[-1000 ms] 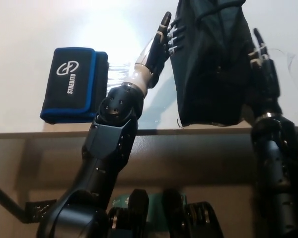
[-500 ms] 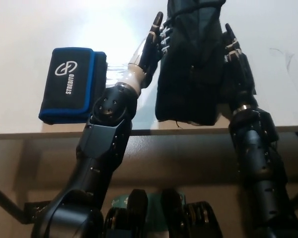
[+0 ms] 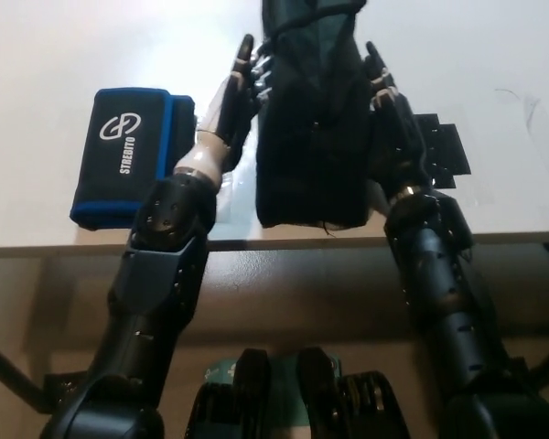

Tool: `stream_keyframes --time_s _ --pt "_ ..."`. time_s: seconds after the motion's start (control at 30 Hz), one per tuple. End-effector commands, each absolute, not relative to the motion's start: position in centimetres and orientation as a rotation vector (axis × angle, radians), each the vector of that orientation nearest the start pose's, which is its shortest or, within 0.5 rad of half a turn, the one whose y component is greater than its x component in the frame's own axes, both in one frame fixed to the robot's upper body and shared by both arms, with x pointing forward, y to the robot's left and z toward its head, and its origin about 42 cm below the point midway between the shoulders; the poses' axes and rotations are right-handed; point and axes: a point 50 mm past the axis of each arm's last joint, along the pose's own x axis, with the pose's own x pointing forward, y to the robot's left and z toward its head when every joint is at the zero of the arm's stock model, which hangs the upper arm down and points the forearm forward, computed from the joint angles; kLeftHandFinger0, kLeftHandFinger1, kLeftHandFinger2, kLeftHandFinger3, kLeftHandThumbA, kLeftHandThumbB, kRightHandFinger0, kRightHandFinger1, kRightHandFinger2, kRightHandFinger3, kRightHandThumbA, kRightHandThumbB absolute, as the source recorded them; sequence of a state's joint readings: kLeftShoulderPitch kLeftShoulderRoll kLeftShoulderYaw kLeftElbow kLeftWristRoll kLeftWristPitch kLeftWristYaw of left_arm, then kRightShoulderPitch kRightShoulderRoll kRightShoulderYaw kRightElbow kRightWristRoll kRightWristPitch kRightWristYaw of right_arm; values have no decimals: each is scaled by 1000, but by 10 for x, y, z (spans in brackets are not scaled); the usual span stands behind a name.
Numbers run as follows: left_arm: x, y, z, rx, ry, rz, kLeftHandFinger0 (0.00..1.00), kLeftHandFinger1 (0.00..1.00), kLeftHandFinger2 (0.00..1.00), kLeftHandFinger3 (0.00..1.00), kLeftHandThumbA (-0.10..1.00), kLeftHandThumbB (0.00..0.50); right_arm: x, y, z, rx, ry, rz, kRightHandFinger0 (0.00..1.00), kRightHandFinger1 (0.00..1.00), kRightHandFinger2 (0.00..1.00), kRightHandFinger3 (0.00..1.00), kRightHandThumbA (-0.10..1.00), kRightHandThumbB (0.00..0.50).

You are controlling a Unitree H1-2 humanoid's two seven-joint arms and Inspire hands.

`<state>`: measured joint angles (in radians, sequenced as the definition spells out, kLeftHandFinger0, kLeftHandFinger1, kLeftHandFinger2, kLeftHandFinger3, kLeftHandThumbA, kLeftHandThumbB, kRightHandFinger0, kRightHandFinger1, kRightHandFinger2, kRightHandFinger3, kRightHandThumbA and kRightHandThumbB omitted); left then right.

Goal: Use both hands to pick up the lunch bag on the right hand side and smoothly move it near the note book on the left hand side

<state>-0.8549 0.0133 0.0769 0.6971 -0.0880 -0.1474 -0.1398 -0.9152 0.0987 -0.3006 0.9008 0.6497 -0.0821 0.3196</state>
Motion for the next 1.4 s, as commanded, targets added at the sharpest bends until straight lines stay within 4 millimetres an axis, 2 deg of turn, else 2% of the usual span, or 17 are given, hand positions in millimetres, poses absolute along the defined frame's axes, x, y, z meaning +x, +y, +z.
stream_keyframes --time_s 0.0,0.17,0.43,0.5,0.57,0.67,0.73,0.83,0.9,0.97,1.0,1.03,1.1,1.13,1.2,1.27,1.37 --pt "518 152 278 -75 -381 -237 1000 1000 1000 1000 1000 312 532 -65 262 803 -194 481 1000 1000 1000 1000 1000 326" --pt "514 169 277 -99 -399 -181 1000 1000 1000 1000 1000 259 532 -47 264 789 -164 486 1000 1000 1000 1000 1000 345" --pt "510 191 283 -113 -418 -130 1000 1000 1000 1000 1000 264 530 -23 272 760 -158 521 1000 1000 1000 1000 1000 325" --pt "511 194 286 -117 -413 -123 1000 1000 1000 1000 1000 301 530 -18 274 753 -156 531 1000 1000 1000 1000 1000 362" --pt "511 196 289 -111 -414 -121 1000 1000 1000 1000 1000 310 530 -17 275 759 -152 534 1000 1000 1000 1000 1000 386" --pt "512 198 291 -113 -415 -115 1000 1000 1000 1000 1000 288 531 -16 275 762 -152 534 1000 1000 1000 1000 1000 392" --pt "511 199 290 -115 -411 -115 1000 1000 1000 1000 1000 306 532 -17 272 760 -149 534 1000 1000 1000 1000 1000 413" --pt "511 199 288 -116 -404 -117 1000 1000 1000 1000 1000 296 532 -20 270 738 -157 524 1000 1000 1000 1000 1000 383" --pt "510 200 285 -72 -399 -135 1000 1000 1000 1000 1000 287 531 -26 267 643 -205 473 1000 1000 1000 1000 1000 339" --pt "509 203 282 6 -392 -150 1000 1000 1000 1000 1000 309 531 -36 265 385 -296 375 1000 1000 1000 1000 1000 367" --pt "508 206 281 99 -384 -159 1000 1000 1000 1000 1000 350 531 -45 267 166 -369 323 1000 1000 1000 1000 1000 317" --pt "507 211 281 194 -396 -171 1000 1000 1000 1000 1000 359 531 -55 268 0 -429 279 1000 1000 1000 1000 1000 325" --pt "503 218 281 299 -434 -179 1000 1000 1000 1000 1000 332 529 -69 269 -192 -501 204 1000 1000 1000 1000 1000 315" --pt "499 226 280 410 -445 -176 1000 1000 1000 1000 1000 344 528 -83 270 -269 -545 159 1000 1000 1000 1000 1000 337" --pt "494 234 279 512 -437 -165 1000 1000 1000 1000 1000 380 527 -98 272 -316 -582 120 1000 1000 1000 1000 1000 351" --pt "485 248 279 549 -443 -141 1000 1000 1000 1000 1000 404 524 -124 273 -304 -601 92 1000 1000 1000 1000 1000 374" --pt "470 264 283 516 -475 -132 1000 1000 1000 1000 1000 376 516 -154 271 -271 -616 45 1000 1000 1000 1000 1000 405"
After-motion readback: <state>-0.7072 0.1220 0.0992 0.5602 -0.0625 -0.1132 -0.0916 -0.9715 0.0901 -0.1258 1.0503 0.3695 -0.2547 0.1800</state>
